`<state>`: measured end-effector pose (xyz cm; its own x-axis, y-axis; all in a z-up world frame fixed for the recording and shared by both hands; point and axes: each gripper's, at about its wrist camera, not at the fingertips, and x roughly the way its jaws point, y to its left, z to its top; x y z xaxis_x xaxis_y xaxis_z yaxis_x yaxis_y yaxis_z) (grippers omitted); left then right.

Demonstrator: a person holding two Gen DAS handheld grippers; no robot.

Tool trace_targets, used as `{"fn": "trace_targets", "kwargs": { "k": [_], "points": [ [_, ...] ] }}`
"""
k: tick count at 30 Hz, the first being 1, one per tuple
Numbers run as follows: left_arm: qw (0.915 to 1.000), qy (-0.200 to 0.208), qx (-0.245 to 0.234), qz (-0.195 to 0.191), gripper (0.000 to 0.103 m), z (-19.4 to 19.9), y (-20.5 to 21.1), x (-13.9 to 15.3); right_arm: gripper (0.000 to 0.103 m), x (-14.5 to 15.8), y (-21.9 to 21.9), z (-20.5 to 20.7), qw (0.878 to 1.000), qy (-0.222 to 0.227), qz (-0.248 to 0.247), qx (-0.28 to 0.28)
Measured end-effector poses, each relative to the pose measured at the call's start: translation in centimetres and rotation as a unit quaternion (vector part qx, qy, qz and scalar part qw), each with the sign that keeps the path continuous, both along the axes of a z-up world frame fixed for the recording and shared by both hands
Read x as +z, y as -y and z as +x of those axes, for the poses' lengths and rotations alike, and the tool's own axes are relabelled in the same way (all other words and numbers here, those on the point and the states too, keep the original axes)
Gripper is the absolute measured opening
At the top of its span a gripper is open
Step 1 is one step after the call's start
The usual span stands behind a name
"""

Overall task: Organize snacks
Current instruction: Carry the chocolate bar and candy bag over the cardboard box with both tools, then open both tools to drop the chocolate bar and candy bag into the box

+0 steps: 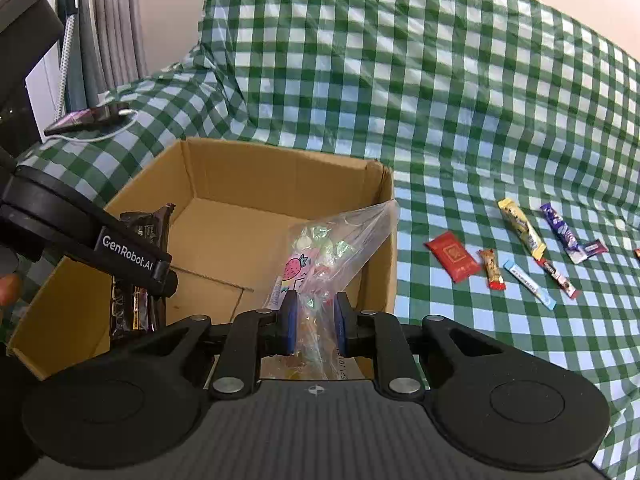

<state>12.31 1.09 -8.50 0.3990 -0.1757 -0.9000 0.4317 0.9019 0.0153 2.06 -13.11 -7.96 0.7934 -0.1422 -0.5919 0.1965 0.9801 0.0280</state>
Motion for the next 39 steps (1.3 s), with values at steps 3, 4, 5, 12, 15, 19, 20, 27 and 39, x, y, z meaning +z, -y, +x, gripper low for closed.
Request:
{"fn": "trace_targets", "kwargs": {
  "k": [3, 4, 5, 12, 15, 19, 20, 27, 39],
  "points": [
    [1.0, -0.003, 0.0, 0.006, 0.048, 0.6, 0.1, -0.9, 0.02, -0.5, 0.1, 0.6, 1.0, -0.01, 0.001, 0.001],
    [1.0, -0.003, 0.0, 0.008, 0.048, 0.9, 0.2, -1.1, 0.02, -0.7, 0.1, 0.8, 1.0, -0.013, 0.002, 0.0],
    [0.9999, -0.004, 0.001, 0.01, 0.048, 1.1, 0.2, -1.4, 0.02, -0.9, 0.1, 1.0, 1.0, -0.015, 0.002, 0.0],
    [0.9998, -0.009, 0.001, 0.02, 0.048, 2.2, 0.3, -2.7, 0.02, -1.7, 0.0, 2.1, 1.0, -0.024, 0.003, 0.001],
    [0.9997, -0.012, 0.0, 0.024, 0.048, 2.4, 0.4, -3.2, 0.02, -1.9, -0.1, 2.6, 1.0, -0.026, 0.004, 0.001],
    [0.9995, -0.014, -0.002, 0.029, 0.048, 2.5, 0.4, -3.7, 0.02, -2.0, 0.0, 3.0, 1.0, -0.027, 0.004, 0.003],
    [0.9994, -0.015, -0.001, 0.03, 0.048, 2.7, 0.4, -3.9, 0.02, -2.0, 0.1, 3.0, 1.0, -0.028, 0.004, 0.004],
    [0.9992, -0.017, -0.001, 0.036, 0.048, 2.6, 0.6, -4.2, 0.02, -2.3, 0.3, 3.4, 0.999, -0.03, 0.006, 0.008],
    [0.9955, 0.06, -0.013, 0.072, 0.103, 0.5, 0.1, -2.8, 0.082, -1.7, 1.0, 3.1, 1.0, -0.016, 0.01, -0.013]
  ]
}}
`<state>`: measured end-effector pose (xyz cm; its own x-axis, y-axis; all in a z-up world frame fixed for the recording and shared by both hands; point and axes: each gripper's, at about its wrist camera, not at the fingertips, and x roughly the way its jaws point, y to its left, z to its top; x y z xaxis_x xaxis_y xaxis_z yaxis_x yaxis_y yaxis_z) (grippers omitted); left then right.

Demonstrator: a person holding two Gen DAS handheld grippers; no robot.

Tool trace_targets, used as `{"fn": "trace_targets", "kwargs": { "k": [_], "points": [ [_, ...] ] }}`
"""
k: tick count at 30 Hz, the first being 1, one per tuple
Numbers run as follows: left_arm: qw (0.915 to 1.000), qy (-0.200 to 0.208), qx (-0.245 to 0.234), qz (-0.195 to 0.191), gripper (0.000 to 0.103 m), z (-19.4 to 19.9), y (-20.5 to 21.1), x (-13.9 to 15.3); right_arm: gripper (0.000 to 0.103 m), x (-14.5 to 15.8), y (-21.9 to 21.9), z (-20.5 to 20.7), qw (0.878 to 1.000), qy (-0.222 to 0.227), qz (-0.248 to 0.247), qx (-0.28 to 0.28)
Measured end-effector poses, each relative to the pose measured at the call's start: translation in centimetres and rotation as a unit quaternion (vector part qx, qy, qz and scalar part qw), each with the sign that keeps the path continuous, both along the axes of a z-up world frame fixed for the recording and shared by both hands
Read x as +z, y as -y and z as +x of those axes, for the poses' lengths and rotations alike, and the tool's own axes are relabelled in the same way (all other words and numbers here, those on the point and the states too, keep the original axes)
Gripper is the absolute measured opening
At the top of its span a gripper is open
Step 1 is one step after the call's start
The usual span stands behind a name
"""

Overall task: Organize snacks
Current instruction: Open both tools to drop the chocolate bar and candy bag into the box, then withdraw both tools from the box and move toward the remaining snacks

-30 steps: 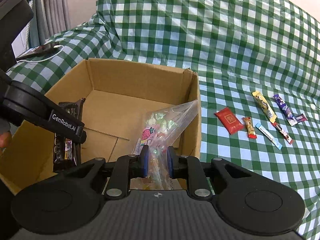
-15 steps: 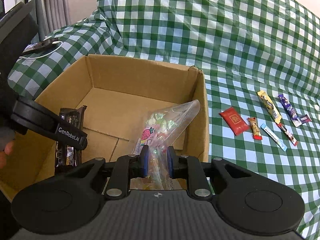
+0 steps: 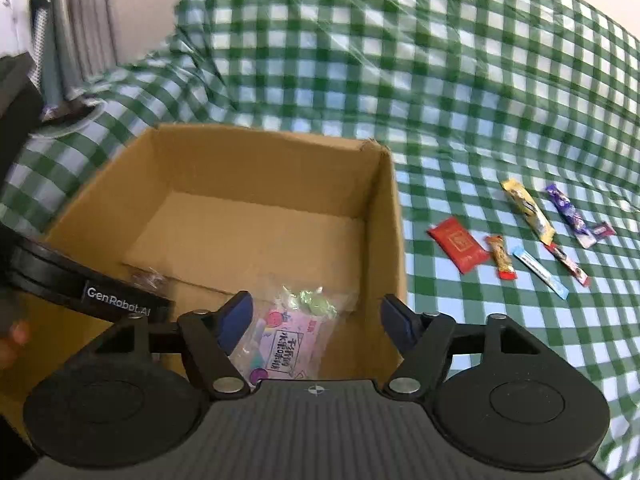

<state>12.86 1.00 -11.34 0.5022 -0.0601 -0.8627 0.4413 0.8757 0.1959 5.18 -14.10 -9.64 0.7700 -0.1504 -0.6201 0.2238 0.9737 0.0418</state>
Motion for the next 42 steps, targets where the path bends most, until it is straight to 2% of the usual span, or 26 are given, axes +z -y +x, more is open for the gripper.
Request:
{"fn": "trace_targets", "kwargs": {
  "k": [3, 12, 20, 29, 42],
  "points": [
    [1.0, -0.001, 0.0, -0.005, 0.103, -1.5, -0.9, 1.1, 0.09, 0.6, -0.7, -1.4, 1.0, 0.001, -0.012, 0.001],
    [0.9992, 0.022, 0.028, -0.021, 0.103, -7.6, -4.6, 4.8, 0.098, 2.9, -2.4, -7.5, 1.0, -0.003, 0.0, 0.003],
    [0.9978, 0.054, 0.025, -0.029, 0.103, -12.9, -7.8, 6.9, 0.101, 5.1, -4.6, -13.1, 0.999, 0.035, -0.031, 0.005],
    [0.9948, 0.085, 0.012, -0.055, 0.103, -17.3, -8.7, 9.3, 0.102, 6.6, -6.4, -17.5, 0.995, 0.082, -0.053, -0.012],
    [0.9925, 0.104, 0.015, -0.063, 0.103, -20.5, -9.4, 10.3, 0.103, 7.1, -7.2, -20.9, 0.992, 0.108, -0.064, -0.013]
  ]
}}
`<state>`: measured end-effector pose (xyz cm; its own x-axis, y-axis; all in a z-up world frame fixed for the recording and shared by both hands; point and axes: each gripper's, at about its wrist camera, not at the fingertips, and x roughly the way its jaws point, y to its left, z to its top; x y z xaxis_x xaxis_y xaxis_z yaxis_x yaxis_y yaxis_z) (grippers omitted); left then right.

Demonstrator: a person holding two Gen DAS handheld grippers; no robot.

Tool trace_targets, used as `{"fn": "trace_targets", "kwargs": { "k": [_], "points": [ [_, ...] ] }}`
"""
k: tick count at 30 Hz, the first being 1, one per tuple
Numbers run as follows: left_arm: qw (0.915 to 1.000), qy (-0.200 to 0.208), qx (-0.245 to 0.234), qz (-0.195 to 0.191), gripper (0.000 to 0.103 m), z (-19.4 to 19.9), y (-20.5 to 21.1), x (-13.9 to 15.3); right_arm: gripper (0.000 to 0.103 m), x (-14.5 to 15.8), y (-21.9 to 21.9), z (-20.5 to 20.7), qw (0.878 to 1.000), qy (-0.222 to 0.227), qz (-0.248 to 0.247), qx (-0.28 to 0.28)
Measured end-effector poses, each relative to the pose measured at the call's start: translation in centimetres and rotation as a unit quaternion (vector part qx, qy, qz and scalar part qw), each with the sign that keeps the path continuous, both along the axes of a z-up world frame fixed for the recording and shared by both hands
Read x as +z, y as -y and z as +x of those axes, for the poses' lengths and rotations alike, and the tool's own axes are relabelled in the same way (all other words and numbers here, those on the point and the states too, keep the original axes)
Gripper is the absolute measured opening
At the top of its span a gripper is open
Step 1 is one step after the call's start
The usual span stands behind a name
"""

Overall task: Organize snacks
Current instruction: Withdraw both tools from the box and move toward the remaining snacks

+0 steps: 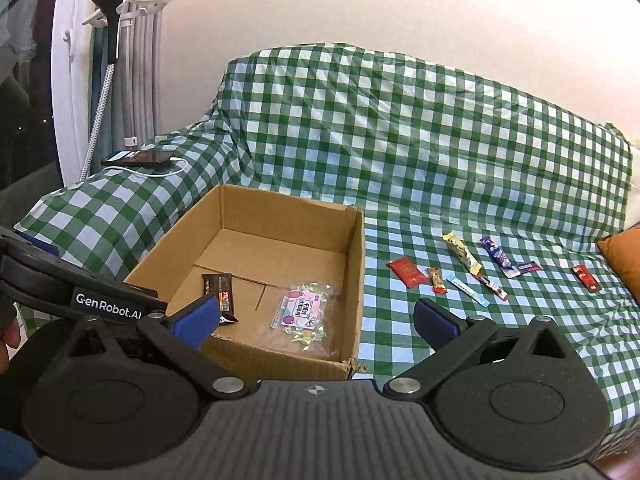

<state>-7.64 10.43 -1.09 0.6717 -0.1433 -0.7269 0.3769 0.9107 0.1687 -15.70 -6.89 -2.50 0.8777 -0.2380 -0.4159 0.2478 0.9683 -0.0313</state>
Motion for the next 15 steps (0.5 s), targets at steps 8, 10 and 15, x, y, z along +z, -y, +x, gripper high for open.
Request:
{"fn": "trace_targets", "kwargs": {
  "k": [8, 10, 15],
  "points": [
    [1.0, 0.006, 0.002, -0.002, 0.103, -0.57, -0.4, 0.41, 0.103, 0.25, -0.6, -0.8, 1.0, 0.008, -0.006, 0.002],
    [1.0, 0.007, 0.003, -0.002, 0.103, -0.69, -0.46, 0.46, 0.103, 0.29, -0.67, -0.84, 1.0, 0.009, -0.006, 0.001],
    [1.0, 0.007, 0.003, -0.001, 0.103, -0.73, -0.48, 0.46, 0.103, 0.44, -0.67, -0.96, 1.0, 0.009, -0.006, 0.002]
  ]
}}
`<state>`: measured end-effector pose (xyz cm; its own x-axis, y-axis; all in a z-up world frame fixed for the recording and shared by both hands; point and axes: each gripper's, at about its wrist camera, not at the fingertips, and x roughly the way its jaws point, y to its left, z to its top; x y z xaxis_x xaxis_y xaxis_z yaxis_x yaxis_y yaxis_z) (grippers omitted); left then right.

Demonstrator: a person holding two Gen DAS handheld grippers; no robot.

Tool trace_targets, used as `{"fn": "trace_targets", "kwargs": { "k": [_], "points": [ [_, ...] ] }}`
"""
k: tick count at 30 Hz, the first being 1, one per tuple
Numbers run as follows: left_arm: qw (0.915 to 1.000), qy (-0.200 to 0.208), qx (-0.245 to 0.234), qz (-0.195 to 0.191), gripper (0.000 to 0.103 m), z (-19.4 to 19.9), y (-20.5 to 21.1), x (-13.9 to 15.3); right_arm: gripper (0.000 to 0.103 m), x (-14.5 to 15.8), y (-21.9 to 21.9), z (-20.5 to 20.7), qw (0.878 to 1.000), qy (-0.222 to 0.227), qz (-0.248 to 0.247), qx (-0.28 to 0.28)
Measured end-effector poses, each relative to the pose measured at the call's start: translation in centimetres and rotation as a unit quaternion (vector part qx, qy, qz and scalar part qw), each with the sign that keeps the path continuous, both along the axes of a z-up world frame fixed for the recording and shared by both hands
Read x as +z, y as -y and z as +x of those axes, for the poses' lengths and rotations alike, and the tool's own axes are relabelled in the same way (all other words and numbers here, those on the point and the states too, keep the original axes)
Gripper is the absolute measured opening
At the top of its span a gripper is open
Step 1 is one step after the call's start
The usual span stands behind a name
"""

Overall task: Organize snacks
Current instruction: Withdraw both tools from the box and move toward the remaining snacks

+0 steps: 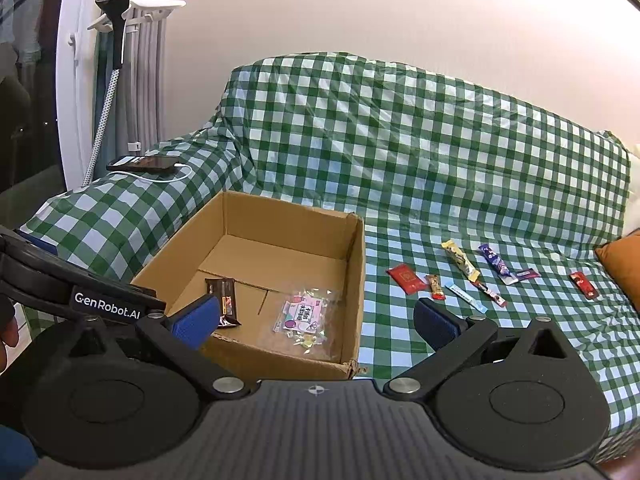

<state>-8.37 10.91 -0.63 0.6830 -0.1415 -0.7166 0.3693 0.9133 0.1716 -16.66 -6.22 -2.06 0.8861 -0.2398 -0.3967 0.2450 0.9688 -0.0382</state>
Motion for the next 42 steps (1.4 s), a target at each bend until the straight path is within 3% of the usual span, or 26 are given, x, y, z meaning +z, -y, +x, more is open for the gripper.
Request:
{"fn": "trace_targets", "kwargs": {
  "k": [25, 42],
  "points": [
    [0.9994, -0.013, -0.011, 0.03, 0.103, 1.9, 2.2, -1.1, 0.103, -1.6, 2.5, 2.0, 0.999, -0.025, 0.034, -0.008],
    [0.9983, -0.025, -0.03, 0.042, 0.103, 5.0, 8.6, -0.8, 0.103, -3.5, 8.3, 3.7, 0.995, -0.036, 0.073, -0.061]
  ]
}}
